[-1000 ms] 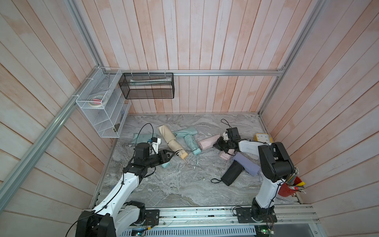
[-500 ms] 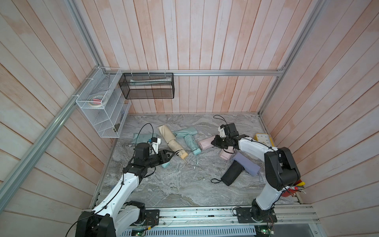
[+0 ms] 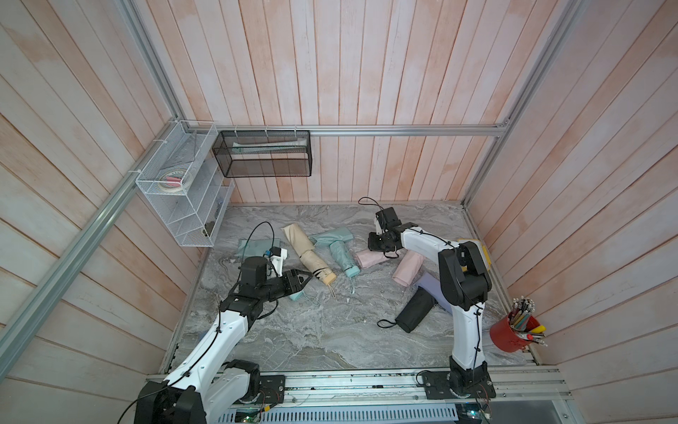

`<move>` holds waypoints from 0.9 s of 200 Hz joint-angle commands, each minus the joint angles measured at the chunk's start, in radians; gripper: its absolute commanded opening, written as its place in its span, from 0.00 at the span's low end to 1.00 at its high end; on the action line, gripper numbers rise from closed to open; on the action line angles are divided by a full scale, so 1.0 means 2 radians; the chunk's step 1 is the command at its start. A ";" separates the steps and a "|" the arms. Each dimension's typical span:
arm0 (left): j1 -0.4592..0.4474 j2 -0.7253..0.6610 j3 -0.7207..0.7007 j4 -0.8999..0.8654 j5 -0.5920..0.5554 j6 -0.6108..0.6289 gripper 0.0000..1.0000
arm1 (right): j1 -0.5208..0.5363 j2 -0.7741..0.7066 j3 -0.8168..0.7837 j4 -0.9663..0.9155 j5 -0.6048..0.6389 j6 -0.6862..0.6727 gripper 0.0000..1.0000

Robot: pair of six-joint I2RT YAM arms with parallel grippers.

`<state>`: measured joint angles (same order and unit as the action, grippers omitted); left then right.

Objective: Take umbrellas out of sleeves
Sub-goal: Move the umbrella to the center of the board.

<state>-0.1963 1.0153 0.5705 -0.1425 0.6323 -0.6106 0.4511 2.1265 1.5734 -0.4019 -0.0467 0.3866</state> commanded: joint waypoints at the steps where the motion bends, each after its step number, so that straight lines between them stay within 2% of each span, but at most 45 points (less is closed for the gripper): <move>1: 0.003 -0.001 -0.001 -0.001 0.003 0.007 0.55 | 0.025 -0.004 -0.027 -0.067 0.069 -0.028 0.33; 43: 0.002 0.001 -0.004 0.007 0.006 0.003 0.55 | 0.059 -0.083 -0.177 -0.020 0.086 -0.010 0.32; 81: 0.003 0.002 0.000 0.010 0.008 0.002 0.55 | 0.077 -0.167 -0.282 0.037 0.039 0.017 0.32; 134: 0.003 0.004 0.003 0.016 0.012 -0.004 0.55 | 0.053 -0.247 -0.284 0.015 0.044 0.028 0.35; 147: 0.003 0.005 0.003 0.015 0.013 -0.004 0.55 | 0.044 -0.254 -0.281 0.011 0.044 0.024 0.36; 163: 0.003 0.005 0.001 0.015 0.011 -0.004 0.55 | 0.034 -0.257 -0.280 0.007 0.052 0.021 0.42; 180: 0.002 0.006 0.002 0.016 0.012 -0.004 0.55 | 0.022 -0.250 -0.280 -0.003 0.057 0.015 0.43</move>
<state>-0.1963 1.0203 0.5705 -0.1379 0.6476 -0.6151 0.5217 1.6192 0.9989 -0.3489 0.0410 0.4255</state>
